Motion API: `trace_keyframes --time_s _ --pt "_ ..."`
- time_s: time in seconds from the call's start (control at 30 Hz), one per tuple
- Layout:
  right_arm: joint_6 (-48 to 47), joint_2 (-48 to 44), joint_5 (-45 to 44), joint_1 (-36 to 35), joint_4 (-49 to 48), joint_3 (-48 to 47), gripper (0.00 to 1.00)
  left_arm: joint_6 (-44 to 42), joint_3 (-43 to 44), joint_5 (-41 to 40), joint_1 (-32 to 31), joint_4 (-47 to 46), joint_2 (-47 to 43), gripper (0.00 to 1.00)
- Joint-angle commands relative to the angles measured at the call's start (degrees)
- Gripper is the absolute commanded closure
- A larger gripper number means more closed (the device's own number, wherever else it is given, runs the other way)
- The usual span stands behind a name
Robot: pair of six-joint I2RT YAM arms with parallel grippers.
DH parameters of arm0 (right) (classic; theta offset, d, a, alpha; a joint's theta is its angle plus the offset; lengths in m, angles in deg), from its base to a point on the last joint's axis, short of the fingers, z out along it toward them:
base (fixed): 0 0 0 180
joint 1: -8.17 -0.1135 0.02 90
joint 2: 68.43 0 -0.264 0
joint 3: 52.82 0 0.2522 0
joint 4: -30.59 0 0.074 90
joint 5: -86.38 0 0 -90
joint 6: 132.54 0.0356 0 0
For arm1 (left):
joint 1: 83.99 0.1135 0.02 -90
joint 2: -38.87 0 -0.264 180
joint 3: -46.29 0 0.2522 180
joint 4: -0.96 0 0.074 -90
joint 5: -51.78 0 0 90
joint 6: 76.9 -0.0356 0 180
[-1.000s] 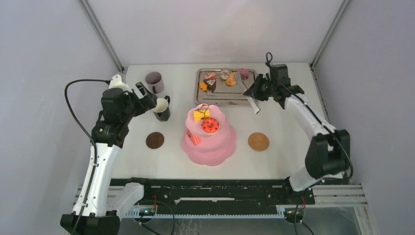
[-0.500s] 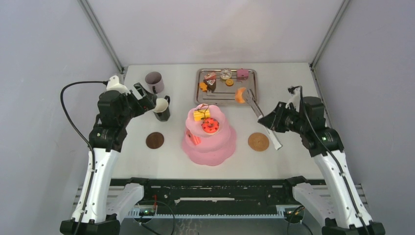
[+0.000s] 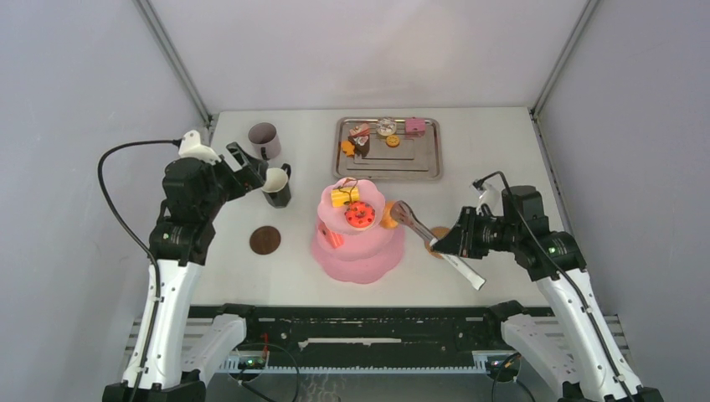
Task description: Serve the afternoon tea
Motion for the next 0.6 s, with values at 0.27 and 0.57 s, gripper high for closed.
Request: trace_keyframes --time_s 0.27,0.57 --pt "5.1 1.0 2.8 -10.6 -8.6 3.5 0.98 -0.2 0.4 0.1 0.5 -2.0 -2.7 0.06" --pt "7.5 4.6 0.1 -13.3 -14.1 5.7 0.88 -0.2 -0.2 0.0 0.5 -2.0 -2.6 0.06"
